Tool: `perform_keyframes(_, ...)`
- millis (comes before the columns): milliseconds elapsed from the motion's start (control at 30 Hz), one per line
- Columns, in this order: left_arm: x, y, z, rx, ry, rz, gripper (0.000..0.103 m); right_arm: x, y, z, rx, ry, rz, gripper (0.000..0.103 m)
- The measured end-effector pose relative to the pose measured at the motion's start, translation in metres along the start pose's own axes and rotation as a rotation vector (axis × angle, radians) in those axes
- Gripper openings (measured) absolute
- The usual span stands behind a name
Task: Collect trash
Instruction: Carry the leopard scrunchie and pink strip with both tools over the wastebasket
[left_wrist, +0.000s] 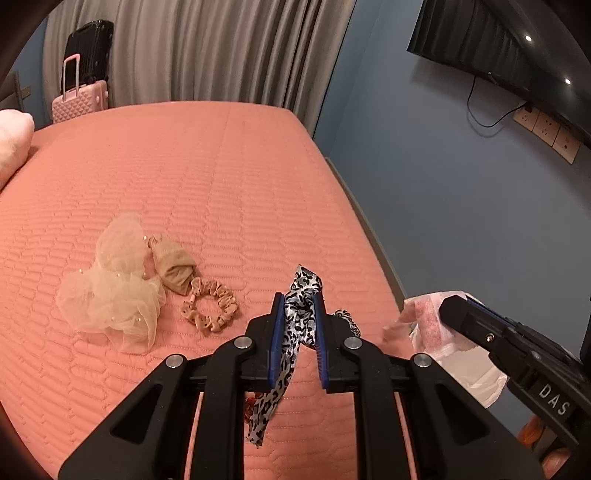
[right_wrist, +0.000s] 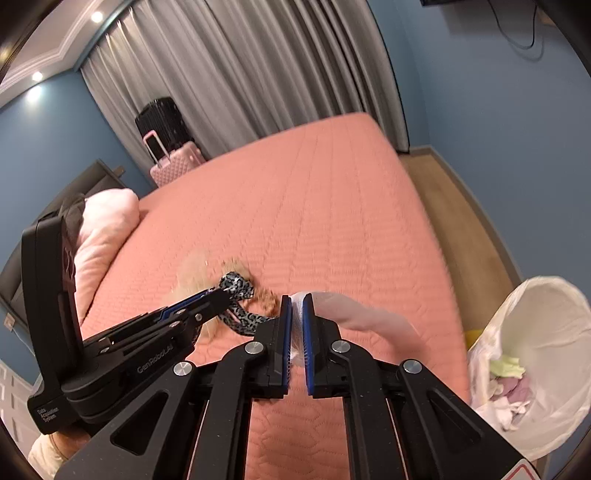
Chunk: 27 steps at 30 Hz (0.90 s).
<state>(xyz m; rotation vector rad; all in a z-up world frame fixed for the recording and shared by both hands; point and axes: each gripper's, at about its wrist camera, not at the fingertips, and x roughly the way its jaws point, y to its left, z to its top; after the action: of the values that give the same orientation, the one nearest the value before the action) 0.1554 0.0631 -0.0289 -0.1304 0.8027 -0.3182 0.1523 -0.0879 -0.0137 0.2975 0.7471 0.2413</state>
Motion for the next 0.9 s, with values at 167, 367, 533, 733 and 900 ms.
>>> perform_keyframes(167, -0.038, -0.021, 0.019, 0.027, -0.072, -0.026, 0.015, -0.051, 0.003, 0.024, -0.019, -0.095, 0.003, 0.006)
perform_keyframes(367, -0.073, -0.05, 0.032, 0.067, -0.154, -0.069, 0.015, -0.113, 0.004, 0.042, -0.053, -0.205, -0.01, 0.006)
perform_keyframes(533, -0.099, -0.077, 0.035, 0.109, -0.216, -0.094, 0.015, -0.155, 0.002, 0.049, -0.087, -0.27, -0.029, 0.006)
perform_keyframes(733, -0.112, -0.105, 0.035, 0.148, -0.243, -0.123, 0.015, -0.196, -0.008, 0.049, -0.1, -0.327, -0.061, 0.006)
perform_keyframes(900, -0.116, -0.127, 0.03, 0.187, -0.24, -0.15, 0.015, -0.219, -0.022, 0.046, -0.089, -0.346, -0.087, 0.006)
